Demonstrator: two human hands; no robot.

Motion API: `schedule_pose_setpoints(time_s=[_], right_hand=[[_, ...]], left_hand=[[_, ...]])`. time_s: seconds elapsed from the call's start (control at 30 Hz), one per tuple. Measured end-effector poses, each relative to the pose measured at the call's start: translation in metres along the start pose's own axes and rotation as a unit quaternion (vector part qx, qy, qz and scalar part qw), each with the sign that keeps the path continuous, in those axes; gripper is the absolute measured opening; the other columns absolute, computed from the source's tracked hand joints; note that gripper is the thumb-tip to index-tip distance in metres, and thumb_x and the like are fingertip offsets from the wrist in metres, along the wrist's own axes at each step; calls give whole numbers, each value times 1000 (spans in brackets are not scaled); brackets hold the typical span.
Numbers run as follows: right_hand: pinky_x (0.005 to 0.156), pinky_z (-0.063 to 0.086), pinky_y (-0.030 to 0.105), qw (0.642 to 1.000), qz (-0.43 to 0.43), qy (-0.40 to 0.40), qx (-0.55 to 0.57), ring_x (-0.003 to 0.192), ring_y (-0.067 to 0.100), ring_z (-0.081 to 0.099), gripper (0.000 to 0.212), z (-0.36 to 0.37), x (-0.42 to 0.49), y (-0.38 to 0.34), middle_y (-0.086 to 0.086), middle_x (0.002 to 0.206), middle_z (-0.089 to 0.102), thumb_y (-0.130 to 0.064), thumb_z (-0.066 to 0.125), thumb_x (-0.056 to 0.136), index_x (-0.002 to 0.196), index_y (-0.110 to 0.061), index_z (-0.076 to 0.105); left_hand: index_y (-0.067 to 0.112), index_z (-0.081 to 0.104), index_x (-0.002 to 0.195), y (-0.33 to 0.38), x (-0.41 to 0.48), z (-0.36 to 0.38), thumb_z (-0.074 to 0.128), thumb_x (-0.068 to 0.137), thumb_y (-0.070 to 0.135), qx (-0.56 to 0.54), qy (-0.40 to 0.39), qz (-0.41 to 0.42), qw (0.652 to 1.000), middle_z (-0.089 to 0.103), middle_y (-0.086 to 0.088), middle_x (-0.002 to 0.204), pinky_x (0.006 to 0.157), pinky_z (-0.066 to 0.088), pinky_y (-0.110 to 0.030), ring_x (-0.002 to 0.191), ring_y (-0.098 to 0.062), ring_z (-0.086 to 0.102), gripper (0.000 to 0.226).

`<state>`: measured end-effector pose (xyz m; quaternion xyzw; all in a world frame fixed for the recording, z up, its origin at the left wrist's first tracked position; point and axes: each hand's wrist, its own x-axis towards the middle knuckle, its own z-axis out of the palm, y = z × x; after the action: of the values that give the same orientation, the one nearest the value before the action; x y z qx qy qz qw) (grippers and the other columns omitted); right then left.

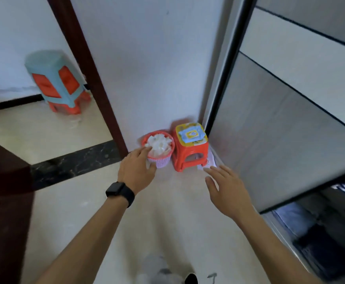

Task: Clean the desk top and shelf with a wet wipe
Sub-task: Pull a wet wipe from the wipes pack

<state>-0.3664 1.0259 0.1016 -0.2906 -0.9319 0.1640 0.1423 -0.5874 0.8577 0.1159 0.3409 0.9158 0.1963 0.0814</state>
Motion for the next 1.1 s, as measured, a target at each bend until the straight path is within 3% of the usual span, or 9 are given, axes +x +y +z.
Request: schedule_pose_setpoints(time_s=[0.2, 0.33, 0.47, 0.63, 0.7, 0.77, 0.87, 1.0, 1.1], right_hand=[[110, 41, 44, 996, 53, -71, 27, 130, 29, 53, 52, 26, 76, 71, 0, 129, 67, -45, 34, 93, 127, -21, 66], [114, 32, 38, 989, 99, -99, 44, 138, 25, 45, 42, 60, 151, 116, -3, 137, 61, -37, 46, 96, 133, -24, 61], [116, 24, 31, 973, 170, -154, 38, 141, 22, 39, 39, 96, 239, 156, -1, 142, 57, -32, 49, 101, 138, -24, 57], [115, 32, 35, 943, 230, -229, 68, 137, 19, 43, 68, 151, 340, 197, -4, 141, 57, -59, 23, 87, 141, -29, 53], [115, 31, 33, 934, 241, -256, 63, 138, 18, 41, 53, 175, 373, 211, -5, 144, 54, -49, 35, 97, 144, -29, 49], [115, 30, 31, 928, 241, -276, 64, 138, 16, 40, 48, 207, 400, 233, -7, 146, 51, -43, 37, 100, 145, -29, 47], [110, 38, 33, 914, 249, -308, 89, 133, 16, 46, 67, 275, 437, 272, -10, 141, 54, -56, 18, 84, 136, -31, 53], [110, 41, 38, 923, 206, -322, 49, 137, 21, 44, 48, 372, 482, 321, -4, 150, 45, -33, 39, 98, 144, -19, 47], [97, 54, 47, 941, 113, -319, -10, 130, 34, 55, 52, 445, 505, 357, 17, 145, 51, -25, 46, 91, 137, -4, 55]], left_hand=[[18, 49, 142, 42, 100, 46, 59, 89, 30, 3, -63, 23, 998, 50, -6, 145, 107, 41, -42, 130, -27, 48, 55], [18, 51, 139, 50, 198, 89, 58, 90, 27, 10, -100, 34, 994, 52, -4, 142, 100, 42, -36, 127, -27, 51, 51], [28, 50, 136, 46, 312, 149, 48, 90, 39, 21, -182, 19, 983, 54, 1, 140, 99, 46, -41, 123, -24, 52, 47], [26, 51, 134, 42, 426, 201, 45, 93, 39, 49, -264, 36, 963, 53, 1, 140, 100, 43, -41, 121, -25, 52, 44], [24, 47, 139, 39, 465, 225, 45, 94, 40, 64, -286, 34, 955, 49, 0, 144, 104, 39, -42, 127, -25, 48, 48], [23, 43, 142, 35, 496, 255, 47, 93, 41, 72, -305, 39, 949, 45, -1, 146, 106, 37, -41, 131, -25, 44, 53], [23, 41, 142, 21, 540, 320, 49, 91, 44, 82, -317, 46, 944, 44, -1, 145, 107, 36, -39, 132, -24, 42, 56], [23, 30, 149, 1, 597, 422, 47, 93, 49, 94, -318, 48, 942, 30, -5, 156, 114, 30, -42, 142, -26, 29, 64], [21, 27, 151, -1, 636, 490, 47, 97, 44, 102, -284, 84, 950, 20, -8, 160, 118, 21, -42, 147, -29, 19, 61]])
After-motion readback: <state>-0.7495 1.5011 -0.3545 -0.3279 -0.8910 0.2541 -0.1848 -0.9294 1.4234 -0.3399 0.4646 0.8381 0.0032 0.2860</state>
